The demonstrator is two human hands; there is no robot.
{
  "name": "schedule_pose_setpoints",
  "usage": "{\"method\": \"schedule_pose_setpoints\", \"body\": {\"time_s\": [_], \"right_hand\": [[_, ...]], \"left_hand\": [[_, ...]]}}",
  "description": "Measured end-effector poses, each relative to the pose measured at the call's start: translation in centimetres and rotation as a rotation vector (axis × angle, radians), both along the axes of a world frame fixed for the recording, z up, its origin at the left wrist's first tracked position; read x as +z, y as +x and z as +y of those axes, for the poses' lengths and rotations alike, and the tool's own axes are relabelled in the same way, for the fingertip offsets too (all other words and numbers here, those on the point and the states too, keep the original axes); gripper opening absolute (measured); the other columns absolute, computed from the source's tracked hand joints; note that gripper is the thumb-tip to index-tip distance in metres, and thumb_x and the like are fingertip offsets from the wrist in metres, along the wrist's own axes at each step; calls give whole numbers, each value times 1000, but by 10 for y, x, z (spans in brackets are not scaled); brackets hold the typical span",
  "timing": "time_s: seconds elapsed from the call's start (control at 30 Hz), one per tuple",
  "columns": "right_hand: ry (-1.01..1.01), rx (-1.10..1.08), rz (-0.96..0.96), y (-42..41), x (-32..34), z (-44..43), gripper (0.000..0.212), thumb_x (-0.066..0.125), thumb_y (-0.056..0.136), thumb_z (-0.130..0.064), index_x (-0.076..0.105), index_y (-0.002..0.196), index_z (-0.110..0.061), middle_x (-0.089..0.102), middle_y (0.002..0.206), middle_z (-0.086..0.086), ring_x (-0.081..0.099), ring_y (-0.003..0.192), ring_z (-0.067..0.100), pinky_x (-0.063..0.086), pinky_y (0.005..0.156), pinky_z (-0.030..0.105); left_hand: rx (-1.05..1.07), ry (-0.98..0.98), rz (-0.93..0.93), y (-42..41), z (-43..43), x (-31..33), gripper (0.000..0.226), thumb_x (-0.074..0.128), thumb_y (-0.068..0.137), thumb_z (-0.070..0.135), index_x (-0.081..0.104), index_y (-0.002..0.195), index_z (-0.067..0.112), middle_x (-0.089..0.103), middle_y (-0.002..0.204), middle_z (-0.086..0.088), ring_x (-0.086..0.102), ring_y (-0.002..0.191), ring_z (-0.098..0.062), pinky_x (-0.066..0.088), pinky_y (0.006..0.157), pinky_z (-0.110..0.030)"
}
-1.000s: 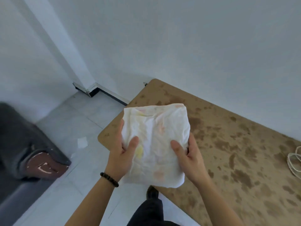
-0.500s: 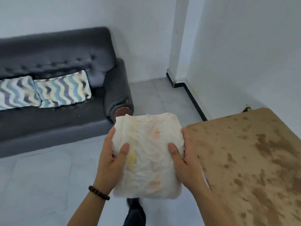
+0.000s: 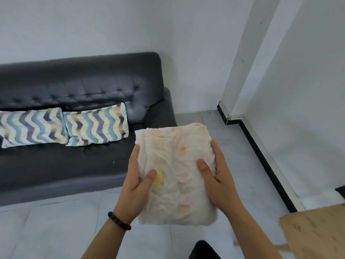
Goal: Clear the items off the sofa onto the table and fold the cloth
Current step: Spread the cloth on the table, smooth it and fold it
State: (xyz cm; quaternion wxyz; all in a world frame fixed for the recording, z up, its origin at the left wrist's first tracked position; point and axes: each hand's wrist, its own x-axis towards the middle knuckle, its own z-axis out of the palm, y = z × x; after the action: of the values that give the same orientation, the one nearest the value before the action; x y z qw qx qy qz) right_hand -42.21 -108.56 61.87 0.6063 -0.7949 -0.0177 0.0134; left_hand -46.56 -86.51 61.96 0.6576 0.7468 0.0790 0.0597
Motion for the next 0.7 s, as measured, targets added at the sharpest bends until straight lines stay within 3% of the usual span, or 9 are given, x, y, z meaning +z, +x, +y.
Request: {"method": "schedule_pose_setpoints", "body": {"time_s": [0.1, 0.2, 0.3, 0.37, 0.47, 0.57, 0.7], "right_hand": [[7, -11, 40, 60, -16, 14, 63, 54, 88, -62, 17, 137, -71, 24, 124, -64, 30, 112, -38, 30, 92, 8], [-33, 14, 57, 131, -41, 30, 66, 48, 85, -72, 8, 138, -72, 18, 131, -62, 26, 118, -35, 29, 100, 14], [-100, 80, 87, 215, -68, 52, 71, 40, 84, -74, -3, 141, -69, 13, 141, -54, 32, 127, -19, 30, 104, 21], [-131, 136, 126, 274, -78, 67, 73, 41, 87, -69, -8, 141, -68, 15, 149, -41, 33, 132, -7, 29, 106, 23], [-145, 200, 179, 359, -86, 91, 81, 49, 87, -51, -5, 147, -59, 19, 157, -28, 32, 136, -2, 28, 109, 23], [-133, 218, 254, 435, -98, 116, 82, 53, 85, -42, 6, 152, -51, 24, 146, -37, 33, 132, -3, 30, 108, 25], [-159, 219, 332, 514, -145, 150, 76, 54, 88, -40, 12, 149, -54, 28, 149, -30, 39, 133, 6, 35, 110, 33]], "left_hand": [[19, 6, 15, 68, 13, -19, 70, 58, 95, 16, 21, 145, 49, 31, 141, 42, 36, 130, 12, 38, 110, -33], [54, -43, 55, 142, 27, -43, 67, 58, 95, 14, 27, 141, 50, 34, 142, 37, 40, 131, 6, 40, 109, -36], [120, -121, 134, 226, 47, -66, 64, 60, 93, 12, 34, 136, 51, 41, 141, 29, 46, 129, -1, 46, 104, -37], [153, -129, 177, 280, 63, -75, 63, 60, 93, 11, 35, 135, 51, 41, 137, 33, 47, 125, 5, 47, 101, -32], [142, -33, 205, 355, 89, -84, 64, 56, 96, 13, 26, 141, 48, 34, 129, 51, 39, 119, 24, 40, 102, -17], [98, 41, 273, 416, 117, -104, 68, 52, 99, 16, 14, 149, 43, 23, 122, 63, 28, 116, 34, 33, 90, 4], [87, 97, 350, 489, 151, -155, 68, 50, 100, 17, 10, 152, 36, 16, 128, 57, 21, 115, 38, 25, 87, 11]]}}
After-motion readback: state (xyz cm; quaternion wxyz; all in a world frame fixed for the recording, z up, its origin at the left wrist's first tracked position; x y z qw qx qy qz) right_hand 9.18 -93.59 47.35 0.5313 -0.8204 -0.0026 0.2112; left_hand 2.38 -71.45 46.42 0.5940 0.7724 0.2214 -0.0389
